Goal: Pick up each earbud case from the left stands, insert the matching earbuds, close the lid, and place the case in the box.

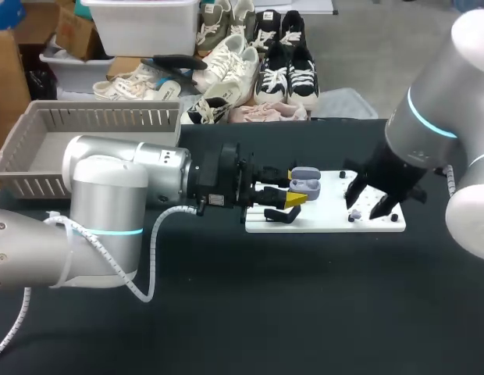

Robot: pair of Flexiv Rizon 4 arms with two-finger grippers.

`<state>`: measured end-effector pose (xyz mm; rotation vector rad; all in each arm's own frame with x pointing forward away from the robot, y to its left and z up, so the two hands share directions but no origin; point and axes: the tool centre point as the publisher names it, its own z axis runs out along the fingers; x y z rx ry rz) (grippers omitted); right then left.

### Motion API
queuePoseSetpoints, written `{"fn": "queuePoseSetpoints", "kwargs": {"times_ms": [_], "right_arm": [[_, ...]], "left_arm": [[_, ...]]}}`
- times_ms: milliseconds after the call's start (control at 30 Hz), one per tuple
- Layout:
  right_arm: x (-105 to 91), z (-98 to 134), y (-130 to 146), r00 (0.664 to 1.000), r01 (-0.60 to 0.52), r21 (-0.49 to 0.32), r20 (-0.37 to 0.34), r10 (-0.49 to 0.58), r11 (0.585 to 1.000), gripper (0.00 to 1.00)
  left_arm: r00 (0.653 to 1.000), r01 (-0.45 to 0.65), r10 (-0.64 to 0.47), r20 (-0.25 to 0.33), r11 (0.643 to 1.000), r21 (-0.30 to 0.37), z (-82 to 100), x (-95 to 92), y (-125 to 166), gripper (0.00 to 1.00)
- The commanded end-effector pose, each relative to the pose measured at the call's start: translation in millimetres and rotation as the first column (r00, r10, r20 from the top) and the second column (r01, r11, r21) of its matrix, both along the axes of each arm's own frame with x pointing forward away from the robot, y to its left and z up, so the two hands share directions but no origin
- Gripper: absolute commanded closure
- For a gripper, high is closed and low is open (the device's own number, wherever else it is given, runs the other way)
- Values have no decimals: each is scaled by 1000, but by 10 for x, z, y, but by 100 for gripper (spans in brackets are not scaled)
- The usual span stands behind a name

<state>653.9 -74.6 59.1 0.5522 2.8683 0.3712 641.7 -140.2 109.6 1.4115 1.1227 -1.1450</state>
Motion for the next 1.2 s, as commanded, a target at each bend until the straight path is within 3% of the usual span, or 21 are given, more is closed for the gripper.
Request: {"fn": "queuePoseSetpoints", "kwargs": {"times_ms": [33,1200], "right_arm": [[6,-70,9,1000,6,1,8,-6,1000,59],[110,-331,5,999,41,4,10,-41,999,64]], "left_arm": [[1000,-3,3,2,1000,-2,-4,-9,3,100],[1000,-3,3,2,1000,-2,-4,-9,3,100]]}}
